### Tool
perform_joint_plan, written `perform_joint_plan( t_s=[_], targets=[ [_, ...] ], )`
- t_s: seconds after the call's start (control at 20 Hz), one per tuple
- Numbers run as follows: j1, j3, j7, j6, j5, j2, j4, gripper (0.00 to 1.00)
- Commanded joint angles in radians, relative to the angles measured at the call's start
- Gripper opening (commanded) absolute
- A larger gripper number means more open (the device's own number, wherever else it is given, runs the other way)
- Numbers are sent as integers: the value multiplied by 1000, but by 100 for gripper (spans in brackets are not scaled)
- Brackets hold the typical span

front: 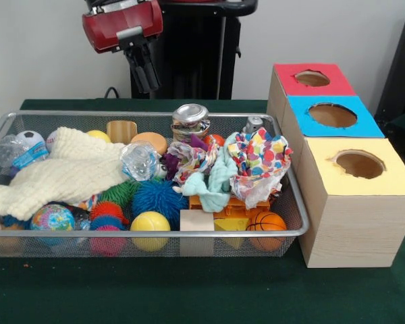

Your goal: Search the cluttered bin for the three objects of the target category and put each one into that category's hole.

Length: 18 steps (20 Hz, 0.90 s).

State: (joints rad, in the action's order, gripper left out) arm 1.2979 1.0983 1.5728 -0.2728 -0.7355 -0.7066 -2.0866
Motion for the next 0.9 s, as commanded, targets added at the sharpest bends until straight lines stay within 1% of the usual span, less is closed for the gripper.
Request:
perform_joint_plan(
  t_s=[0.05,0.3,0.4,0.6,0.7,0.9],
  targets=[
    [-24,-49,-67,-93,-48,-14,-10,0],
    [-37,-64,-45,-66,-64,-23,-5,0],
    [-37,-43,-49,-15,-91,-33,9,0],
    [-51,-61,-37,-21,-105,-81,47,0],
    [-56,-72,-26,-18,-112,-91,56,0],
    [-80,-117,3,-32,-126,-120,70,0]
  ],
)
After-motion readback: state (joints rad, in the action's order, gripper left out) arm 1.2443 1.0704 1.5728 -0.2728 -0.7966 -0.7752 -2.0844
